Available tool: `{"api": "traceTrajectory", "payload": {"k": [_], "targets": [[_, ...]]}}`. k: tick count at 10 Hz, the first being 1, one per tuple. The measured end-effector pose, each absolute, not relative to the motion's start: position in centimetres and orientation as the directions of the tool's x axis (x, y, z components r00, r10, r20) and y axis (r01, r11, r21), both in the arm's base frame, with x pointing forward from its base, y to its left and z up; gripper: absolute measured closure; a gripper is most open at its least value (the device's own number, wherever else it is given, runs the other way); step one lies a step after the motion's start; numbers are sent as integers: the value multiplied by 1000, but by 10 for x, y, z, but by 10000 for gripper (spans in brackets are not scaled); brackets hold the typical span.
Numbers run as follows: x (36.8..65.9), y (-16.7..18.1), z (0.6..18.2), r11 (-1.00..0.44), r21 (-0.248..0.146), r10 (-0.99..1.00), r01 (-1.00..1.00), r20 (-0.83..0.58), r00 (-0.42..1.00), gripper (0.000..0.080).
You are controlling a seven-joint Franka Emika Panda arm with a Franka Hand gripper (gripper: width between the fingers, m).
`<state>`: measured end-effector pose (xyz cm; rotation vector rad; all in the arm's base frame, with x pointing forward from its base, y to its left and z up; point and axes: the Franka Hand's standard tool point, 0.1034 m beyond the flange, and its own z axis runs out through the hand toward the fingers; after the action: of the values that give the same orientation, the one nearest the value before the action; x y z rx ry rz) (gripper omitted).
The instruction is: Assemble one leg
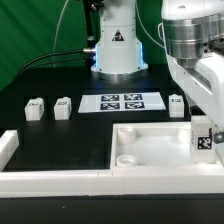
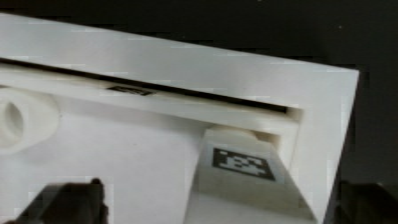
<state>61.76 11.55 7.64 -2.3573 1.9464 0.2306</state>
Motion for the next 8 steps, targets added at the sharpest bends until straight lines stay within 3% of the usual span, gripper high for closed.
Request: {"api": "traceTrajectory", "payload": {"k": [2,6,8], "targets": [[618,114,77,-458,-2,-876,-889,-169,452,151],[618,114,77,-744,-60,-652,-666,-155,742,151],[619,113,78,-882,-79,-453,-464,-127,882,151]]}}
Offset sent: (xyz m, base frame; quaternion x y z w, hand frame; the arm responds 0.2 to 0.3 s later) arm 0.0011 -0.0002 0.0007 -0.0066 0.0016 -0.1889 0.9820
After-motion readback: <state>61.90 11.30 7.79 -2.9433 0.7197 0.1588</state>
